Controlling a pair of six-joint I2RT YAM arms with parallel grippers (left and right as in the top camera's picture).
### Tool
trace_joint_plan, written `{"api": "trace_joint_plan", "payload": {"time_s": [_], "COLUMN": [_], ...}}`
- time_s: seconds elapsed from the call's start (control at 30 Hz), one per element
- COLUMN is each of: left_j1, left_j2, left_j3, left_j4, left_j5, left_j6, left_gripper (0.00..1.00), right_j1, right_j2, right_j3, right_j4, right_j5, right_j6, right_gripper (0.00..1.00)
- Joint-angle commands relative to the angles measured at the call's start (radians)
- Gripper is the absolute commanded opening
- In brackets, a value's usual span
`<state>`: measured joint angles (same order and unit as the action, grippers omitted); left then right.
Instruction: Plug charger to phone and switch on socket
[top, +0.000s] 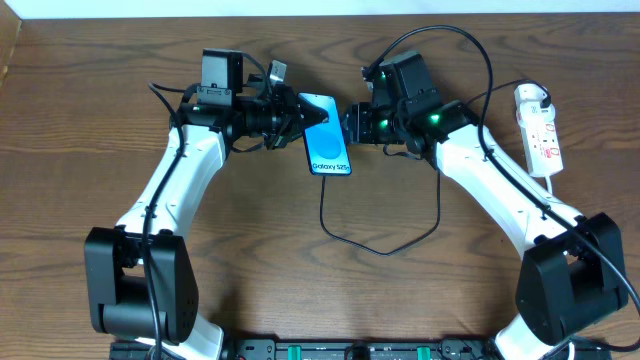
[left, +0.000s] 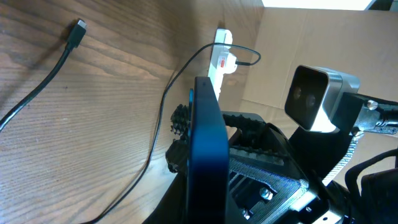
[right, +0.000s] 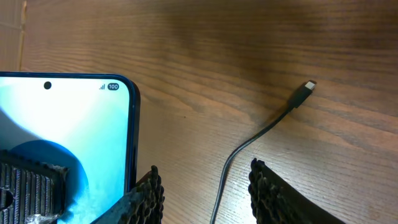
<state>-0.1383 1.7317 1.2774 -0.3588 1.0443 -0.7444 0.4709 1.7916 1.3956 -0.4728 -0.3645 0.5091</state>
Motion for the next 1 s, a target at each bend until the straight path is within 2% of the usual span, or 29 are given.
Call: {"api": "trace_joint_plan", "payload": {"time_s": [0.0, 0.8, 0.9, 0.97], "left_j1": [-0.063, -0.117, -0.106, -0.083], "left_j2": [-0.014, -0.014, -0.014, -0.014], "left_j3": [0.002, 0.002, 0.002, 0.002], "left_j4": [0.001, 0.001, 0.006, 0.006], "left_j5": [0.045, 0.036, 0.026, 0.020], "left_j6": [-0.013, -0.014, -0.016, -0.016], "left_gripper": [0.07, 0.07, 0.07, 0.07], "right_j1": [0.055, 0.100, 0.099, 0.095], "right_j2": [-0.006, -0.006, -0.006, -0.006], "right_j3": [0.015, 0.015, 0.015, 0.015], "right_j4": [0.046, 0.107, 0.089, 0.045], "right_j5": [-0.202, -0.247, -0.214, -0.137], "right_j6": [0.013, 0.018, 0.017, 0.009], "right_gripper": [0.45, 0.44, 0.44, 0.48]}}
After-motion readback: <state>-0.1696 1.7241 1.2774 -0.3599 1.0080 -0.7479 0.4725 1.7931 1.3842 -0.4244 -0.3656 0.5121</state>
